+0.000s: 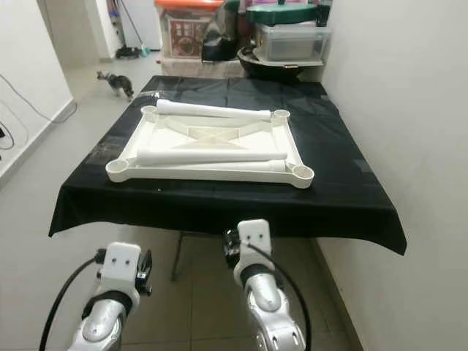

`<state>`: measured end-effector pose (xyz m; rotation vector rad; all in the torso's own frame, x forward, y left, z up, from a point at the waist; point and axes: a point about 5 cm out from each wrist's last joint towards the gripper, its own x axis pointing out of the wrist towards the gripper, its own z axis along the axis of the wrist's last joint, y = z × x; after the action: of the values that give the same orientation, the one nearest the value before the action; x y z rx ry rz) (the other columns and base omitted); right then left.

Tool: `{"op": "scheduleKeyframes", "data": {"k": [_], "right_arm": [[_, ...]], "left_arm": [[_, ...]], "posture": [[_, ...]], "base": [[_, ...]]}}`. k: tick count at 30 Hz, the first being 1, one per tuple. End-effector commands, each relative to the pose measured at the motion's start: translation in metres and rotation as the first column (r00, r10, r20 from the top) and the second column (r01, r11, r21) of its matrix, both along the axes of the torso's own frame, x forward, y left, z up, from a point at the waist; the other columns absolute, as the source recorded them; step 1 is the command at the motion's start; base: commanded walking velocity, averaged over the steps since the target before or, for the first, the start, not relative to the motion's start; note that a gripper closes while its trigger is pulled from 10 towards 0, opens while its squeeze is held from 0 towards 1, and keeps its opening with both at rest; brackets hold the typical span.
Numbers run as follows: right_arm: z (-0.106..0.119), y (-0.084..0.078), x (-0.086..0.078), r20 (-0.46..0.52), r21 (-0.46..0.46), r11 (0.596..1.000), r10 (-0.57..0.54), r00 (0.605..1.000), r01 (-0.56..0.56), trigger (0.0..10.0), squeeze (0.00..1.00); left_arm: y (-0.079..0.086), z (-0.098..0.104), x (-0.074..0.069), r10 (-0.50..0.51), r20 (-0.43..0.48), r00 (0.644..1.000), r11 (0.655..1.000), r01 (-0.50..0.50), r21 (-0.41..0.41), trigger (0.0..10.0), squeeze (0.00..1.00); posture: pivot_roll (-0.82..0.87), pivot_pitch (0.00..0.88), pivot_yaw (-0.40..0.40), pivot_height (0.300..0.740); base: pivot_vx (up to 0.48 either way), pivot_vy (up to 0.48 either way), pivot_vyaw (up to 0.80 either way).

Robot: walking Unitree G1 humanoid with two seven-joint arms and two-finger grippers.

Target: Building children table

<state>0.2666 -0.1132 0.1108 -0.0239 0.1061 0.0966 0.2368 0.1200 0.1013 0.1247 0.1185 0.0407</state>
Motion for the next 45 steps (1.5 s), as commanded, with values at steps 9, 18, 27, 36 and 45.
{"op": "scheduleKeyframes", "data": {"k": [9,18,27,36,45], "right_arm": [[0.013,0.010,0.000,0.122,-0.025,0.996,0.092,0.988,-0.090,10.0,0.00],[0.012,0.010,0.001,0.130,-0.039,0.996,0.081,0.988,-0.077,10.0,0.00],[0.004,0.008,0.002,0.103,-0.028,0.996,0.087,0.991,-0.085,10.0,0.00],[0.001,0.005,0.003,0.093,-0.049,0.996,0.081,0.992,-0.077,10.0,0.00],[0.001,0.005,0.003,0.093,-0.054,0.996,0.074,0.993,-0.069,10.0,0.00]], "left_arm": [[-0.009,0.017,0.001,-0.077,0.131,0.988,0.996,0.070,0.051,10.0,0.00],[-0.008,0.015,0.004,-0.069,0.123,0.990,0.997,0.064,0.039,10.0,0.00],[-0.010,0.013,0.005,-0.070,0.121,0.990,0.998,0.069,0.014,10.0,0.00],[-0.011,0.010,0.006,-0.064,0.106,0.992,0.998,0.064,0.007,10.0,0.00],[-0.011,0.009,0.006,-0.065,0.099,0.993,0.998,0.065,0.000,10.0,0.00]], "posture": [[0.08,0.000,-0.021,0.740],[0.07,0.000,-0.016,0.740],[0.07,0.000,-0.023,0.740],[0.05,0.000,-0.027,0.740],[0.03,0.000,-0.004,0.740]], "base": [[0.000,0.000,0.00],[0.000,0.000,0.00],[0.000,0.000,-0.09],[0.000,0.000,-0.62],[0.000,0.241,0.00]]}}
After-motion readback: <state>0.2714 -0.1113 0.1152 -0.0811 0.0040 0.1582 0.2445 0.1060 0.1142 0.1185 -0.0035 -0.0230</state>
